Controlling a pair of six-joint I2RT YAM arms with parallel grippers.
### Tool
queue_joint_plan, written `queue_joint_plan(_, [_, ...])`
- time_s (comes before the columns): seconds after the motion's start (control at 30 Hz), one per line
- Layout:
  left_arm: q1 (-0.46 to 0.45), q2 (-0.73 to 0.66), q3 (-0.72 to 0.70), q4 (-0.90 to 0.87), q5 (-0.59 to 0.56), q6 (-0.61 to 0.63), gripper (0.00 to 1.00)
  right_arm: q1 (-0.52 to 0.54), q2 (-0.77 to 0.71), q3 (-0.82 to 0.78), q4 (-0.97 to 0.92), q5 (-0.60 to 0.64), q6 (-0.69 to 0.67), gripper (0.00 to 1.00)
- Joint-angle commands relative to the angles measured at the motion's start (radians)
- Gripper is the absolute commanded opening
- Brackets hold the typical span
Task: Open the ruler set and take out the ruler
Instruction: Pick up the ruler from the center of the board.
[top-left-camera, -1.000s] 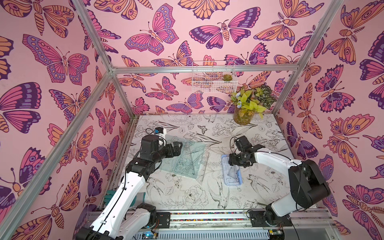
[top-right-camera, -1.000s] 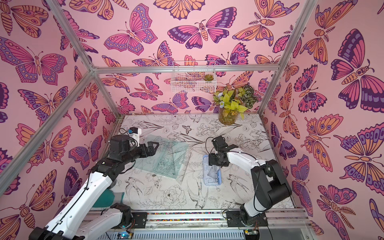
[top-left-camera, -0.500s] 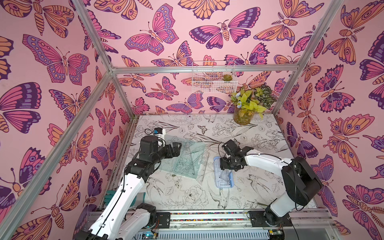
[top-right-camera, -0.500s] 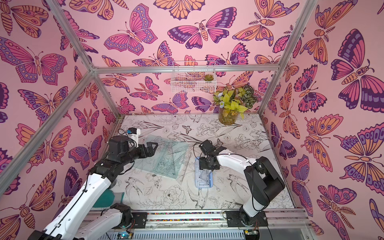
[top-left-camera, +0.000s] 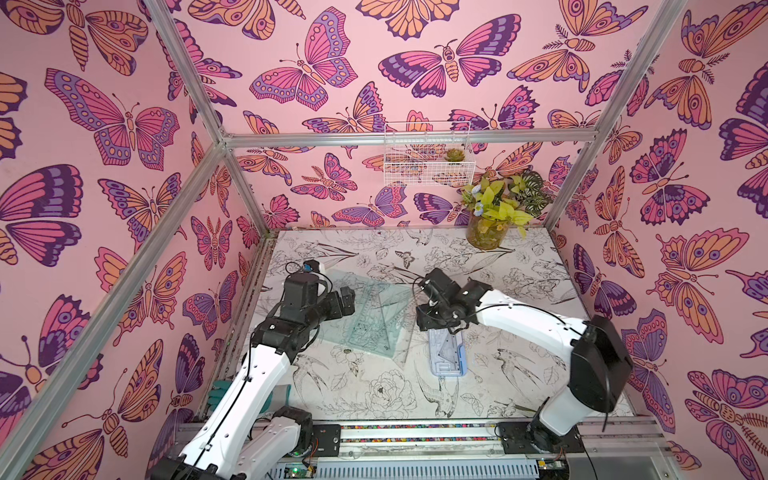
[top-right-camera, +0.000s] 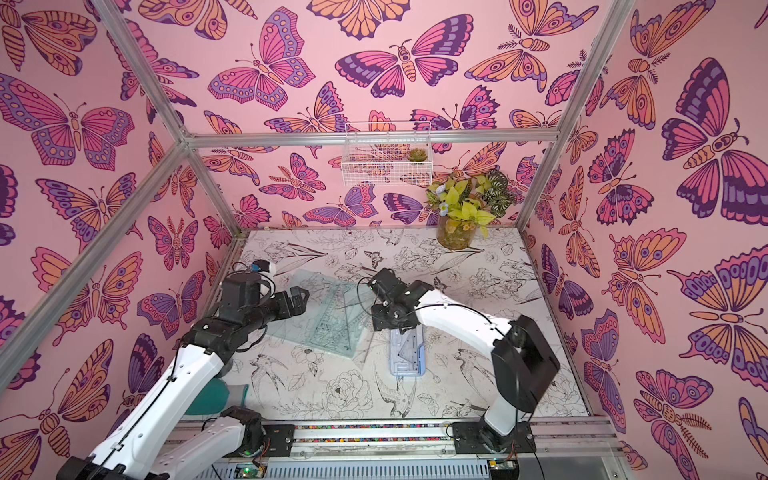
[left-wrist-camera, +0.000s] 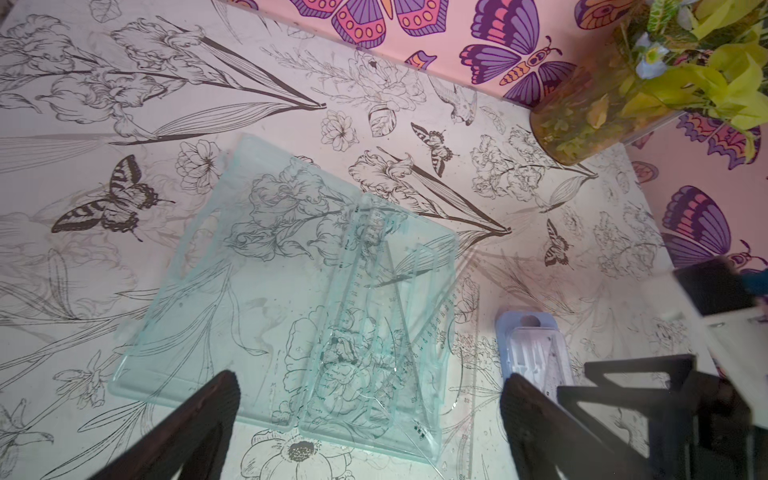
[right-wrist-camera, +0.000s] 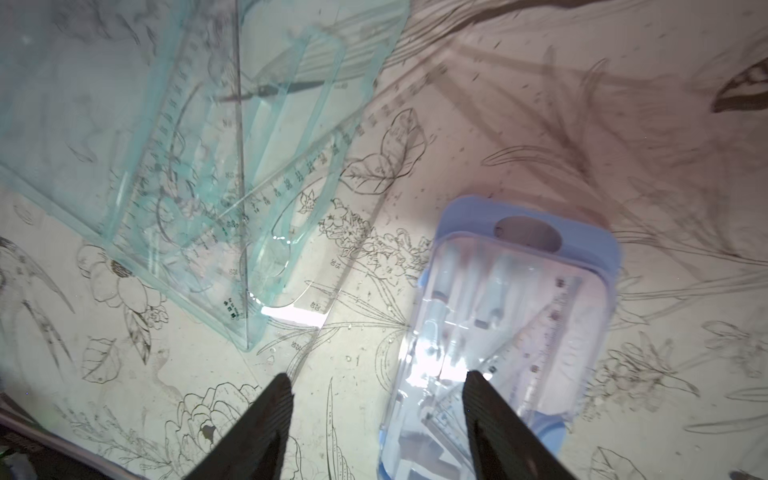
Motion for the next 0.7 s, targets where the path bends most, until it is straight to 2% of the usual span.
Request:
queue_joint_plan(0.0, [0.004,-0.021,0.001,-0.029,-0.05,-0.017,1.0,0.049,0.088,0.048,-0.051,-0.006,0.044,0.65])
queue_joint_plan(0.37, [0.003,-0.047,-0.011,-0.029,-0.054,-0.011,1.0,0.08,0.232,0.129,-0.016,-0.051,0.079,0.63])
queue_joint_plan(0.67, [0.003,-0.044,-0.011,-0.029,-0.055,-0.006,1.0,0.08,0.31,0.196,-0.036,-0.04,0.082,0.59])
